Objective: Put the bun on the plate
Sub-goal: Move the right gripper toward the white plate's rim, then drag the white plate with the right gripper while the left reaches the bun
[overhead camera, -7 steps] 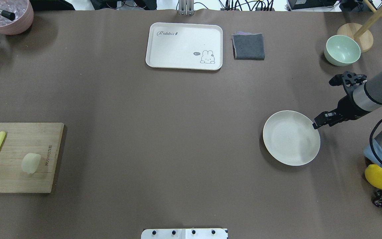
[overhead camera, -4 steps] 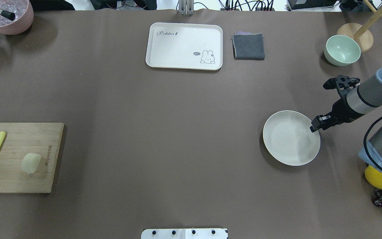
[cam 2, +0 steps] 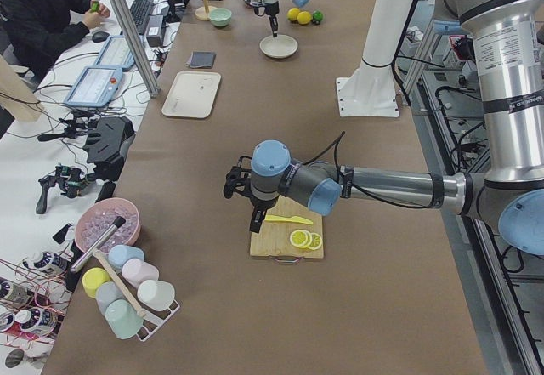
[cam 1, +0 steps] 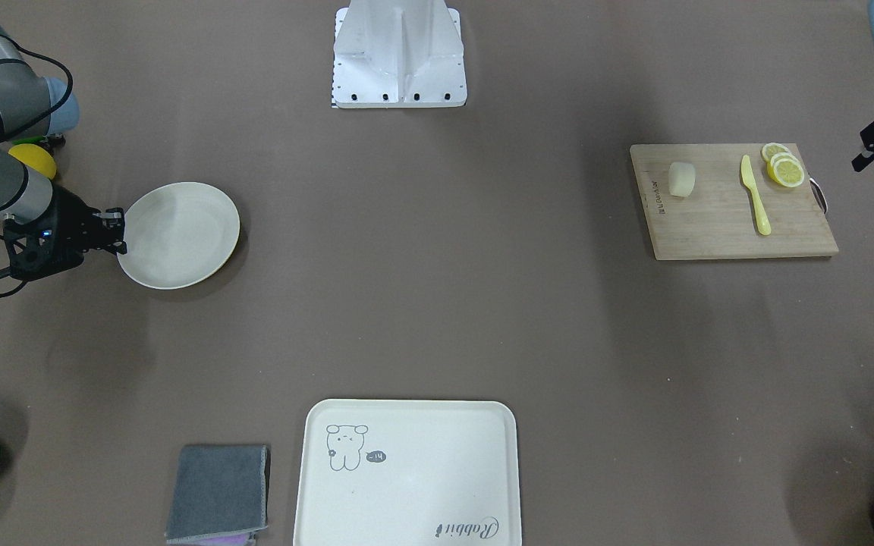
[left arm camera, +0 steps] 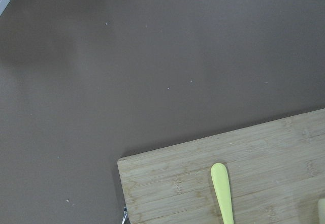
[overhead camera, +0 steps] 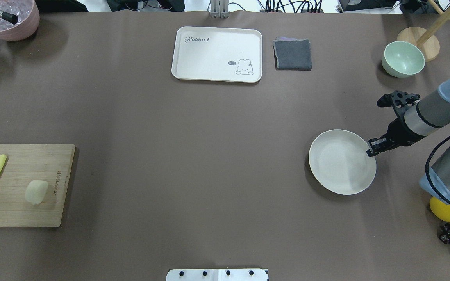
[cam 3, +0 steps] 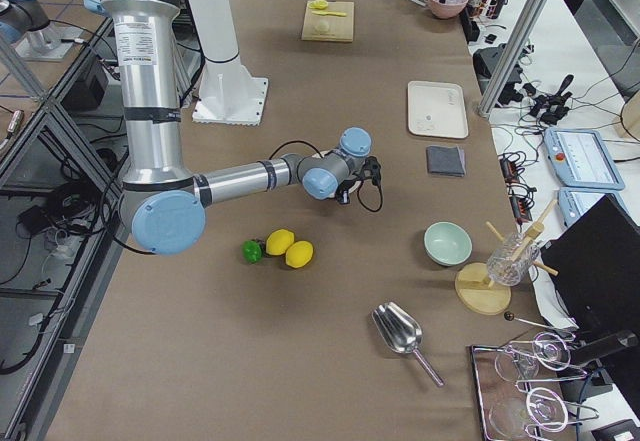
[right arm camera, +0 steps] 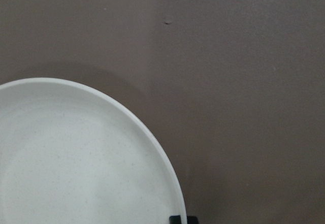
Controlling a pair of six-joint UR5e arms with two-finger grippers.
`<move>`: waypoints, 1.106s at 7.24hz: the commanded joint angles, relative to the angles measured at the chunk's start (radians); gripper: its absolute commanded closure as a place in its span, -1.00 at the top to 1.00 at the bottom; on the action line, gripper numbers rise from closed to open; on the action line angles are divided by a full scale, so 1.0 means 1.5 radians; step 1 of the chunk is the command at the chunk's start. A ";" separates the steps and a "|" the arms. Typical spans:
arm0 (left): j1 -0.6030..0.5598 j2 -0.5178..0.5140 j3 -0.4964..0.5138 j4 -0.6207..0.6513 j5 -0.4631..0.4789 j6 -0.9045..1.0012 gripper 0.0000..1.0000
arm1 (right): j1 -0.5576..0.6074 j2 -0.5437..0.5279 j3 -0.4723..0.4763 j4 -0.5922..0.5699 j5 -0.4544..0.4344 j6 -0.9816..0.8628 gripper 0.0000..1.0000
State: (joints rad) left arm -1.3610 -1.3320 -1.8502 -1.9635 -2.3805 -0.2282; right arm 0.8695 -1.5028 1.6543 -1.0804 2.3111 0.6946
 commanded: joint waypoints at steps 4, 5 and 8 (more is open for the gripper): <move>0.120 -0.034 -0.044 -0.037 0.021 -0.409 0.95 | -0.064 0.160 0.017 0.001 0.011 0.294 -1.00; 0.166 -0.023 -0.045 -0.082 0.059 -0.441 0.95 | -0.103 0.197 0.015 0.001 -0.017 0.351 -1.00; 0.289 -0.007 -0.045 -0.157 0.119 -0.539 0.94 | -0.210 0.265 -0.005 -0.002 -0.139 0.440 -1.00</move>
State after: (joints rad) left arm -1.0093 -1.3560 -1.9168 -2.1470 -2.2498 -0.9796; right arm 0.6092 -1.1393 1.6588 -1.0818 2.1678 1.3160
